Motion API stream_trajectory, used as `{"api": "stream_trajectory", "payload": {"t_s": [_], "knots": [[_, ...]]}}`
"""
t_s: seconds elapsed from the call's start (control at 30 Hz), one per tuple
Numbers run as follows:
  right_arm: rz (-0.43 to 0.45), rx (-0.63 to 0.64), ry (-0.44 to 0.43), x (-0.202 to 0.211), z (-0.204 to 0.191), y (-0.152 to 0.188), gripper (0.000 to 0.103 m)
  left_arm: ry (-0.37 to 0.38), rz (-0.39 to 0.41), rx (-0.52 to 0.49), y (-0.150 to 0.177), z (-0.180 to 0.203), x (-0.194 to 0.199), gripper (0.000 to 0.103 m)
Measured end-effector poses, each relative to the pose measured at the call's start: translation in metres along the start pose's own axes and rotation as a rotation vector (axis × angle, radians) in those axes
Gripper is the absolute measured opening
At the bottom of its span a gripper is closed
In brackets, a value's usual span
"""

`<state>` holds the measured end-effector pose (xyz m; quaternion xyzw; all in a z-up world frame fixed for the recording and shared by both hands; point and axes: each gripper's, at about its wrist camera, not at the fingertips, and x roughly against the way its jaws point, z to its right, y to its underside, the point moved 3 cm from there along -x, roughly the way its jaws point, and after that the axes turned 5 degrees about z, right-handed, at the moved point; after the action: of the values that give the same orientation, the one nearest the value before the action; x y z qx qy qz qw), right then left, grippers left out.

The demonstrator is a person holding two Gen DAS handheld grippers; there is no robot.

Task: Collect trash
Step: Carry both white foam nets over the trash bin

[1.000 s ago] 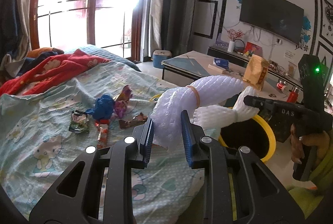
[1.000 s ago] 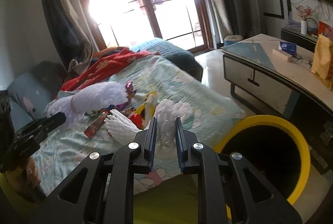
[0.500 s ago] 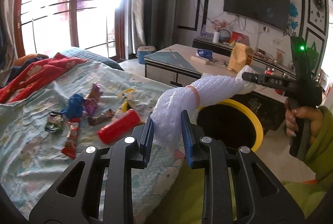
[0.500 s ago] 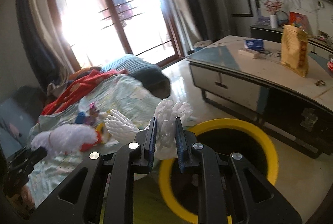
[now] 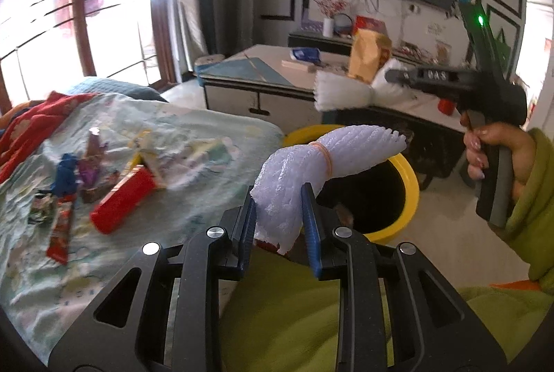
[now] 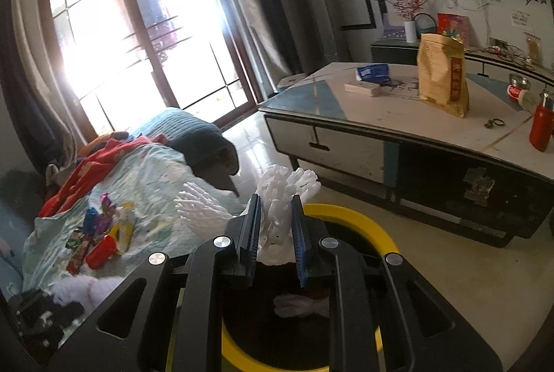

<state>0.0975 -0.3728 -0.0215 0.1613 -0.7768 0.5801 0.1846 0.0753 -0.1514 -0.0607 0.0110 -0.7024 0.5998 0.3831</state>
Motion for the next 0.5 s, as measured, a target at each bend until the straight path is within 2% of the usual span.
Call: {"api": "stream_trajectory", "payload": {"t_s": [0.17, 0.5], "knots": [[0.003, -0.008, 0.034, -0.004, 0.013, 0.001, 0.017, 0.020, -0.038, -0.035, 0.001, 0.019, -0.020, 0.019], [-0.064, -0.047, 0.065, -0.027, 0.036, 0.015, 0.018, 0.040, -0.129, -0.124, 0.015, 0.050, -0.062, 0.020]]}}
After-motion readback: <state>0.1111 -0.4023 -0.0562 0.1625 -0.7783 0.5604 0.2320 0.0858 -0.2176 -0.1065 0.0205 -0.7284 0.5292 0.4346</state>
